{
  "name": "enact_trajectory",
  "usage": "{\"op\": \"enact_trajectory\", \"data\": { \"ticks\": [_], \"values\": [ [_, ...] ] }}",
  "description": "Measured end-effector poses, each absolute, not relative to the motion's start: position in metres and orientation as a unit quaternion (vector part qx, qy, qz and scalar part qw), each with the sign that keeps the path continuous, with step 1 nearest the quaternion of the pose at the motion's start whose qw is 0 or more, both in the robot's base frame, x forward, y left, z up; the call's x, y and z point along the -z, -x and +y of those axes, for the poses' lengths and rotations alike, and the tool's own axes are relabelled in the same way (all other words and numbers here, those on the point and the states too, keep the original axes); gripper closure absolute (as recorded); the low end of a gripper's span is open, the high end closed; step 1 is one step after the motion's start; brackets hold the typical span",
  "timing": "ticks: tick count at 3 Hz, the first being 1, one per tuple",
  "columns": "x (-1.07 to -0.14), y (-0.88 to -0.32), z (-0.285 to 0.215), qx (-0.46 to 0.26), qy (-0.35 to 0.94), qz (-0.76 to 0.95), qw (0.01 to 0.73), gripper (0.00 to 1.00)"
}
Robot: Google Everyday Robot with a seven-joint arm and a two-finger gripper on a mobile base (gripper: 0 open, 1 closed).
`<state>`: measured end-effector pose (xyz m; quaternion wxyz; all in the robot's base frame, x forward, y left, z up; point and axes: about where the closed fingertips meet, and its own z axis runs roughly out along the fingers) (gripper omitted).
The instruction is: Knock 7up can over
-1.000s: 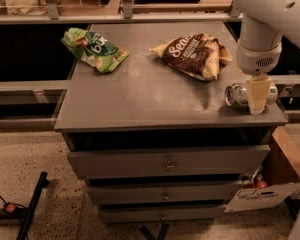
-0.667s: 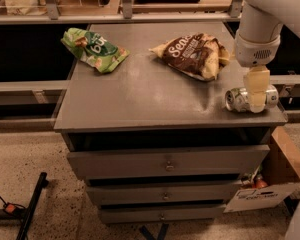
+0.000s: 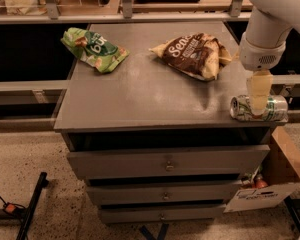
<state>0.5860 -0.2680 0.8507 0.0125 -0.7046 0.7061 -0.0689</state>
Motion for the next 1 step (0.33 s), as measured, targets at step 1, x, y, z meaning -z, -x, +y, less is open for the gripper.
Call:
{"op": "enact_trajectory", "data": {
  "ticks": [1],
  "values": [
    [-0.8507,-0.586,-0.268,0.069,0.705,0.706,0.013,0.0]
  ]
}}
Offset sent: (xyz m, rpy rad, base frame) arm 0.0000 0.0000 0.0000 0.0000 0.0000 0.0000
